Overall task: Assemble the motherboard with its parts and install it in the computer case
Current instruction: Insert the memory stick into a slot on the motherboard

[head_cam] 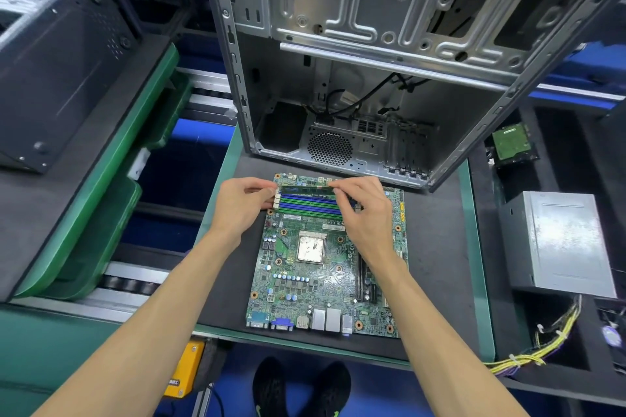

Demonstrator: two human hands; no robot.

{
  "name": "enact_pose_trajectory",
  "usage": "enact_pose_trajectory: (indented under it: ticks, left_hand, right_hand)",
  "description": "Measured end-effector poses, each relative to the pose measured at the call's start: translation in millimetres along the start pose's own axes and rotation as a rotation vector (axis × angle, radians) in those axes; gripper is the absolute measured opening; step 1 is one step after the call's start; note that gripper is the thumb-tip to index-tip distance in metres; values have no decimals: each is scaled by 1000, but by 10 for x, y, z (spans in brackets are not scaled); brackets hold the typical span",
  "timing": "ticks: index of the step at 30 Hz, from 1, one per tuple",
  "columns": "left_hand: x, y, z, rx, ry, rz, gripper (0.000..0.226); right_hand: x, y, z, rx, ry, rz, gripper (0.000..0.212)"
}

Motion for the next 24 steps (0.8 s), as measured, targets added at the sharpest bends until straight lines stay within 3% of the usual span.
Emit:
enact_pose_trajectory:
  ticks: [24]
  left_hand:
    - [5,0,-5,11,1,25,13]
  right_hand:
    - [-1,0,9,3,6,-11,17]
Point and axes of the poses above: each hand's wrist, its own z-axis towards the middle knuckle, its own x-axis out of the back of the hand, y = z × x, the point moved 9 cm from there along z, towards the middle knuckle, and after that the axes turned 2 degrees about y, right-handed, at the moved point
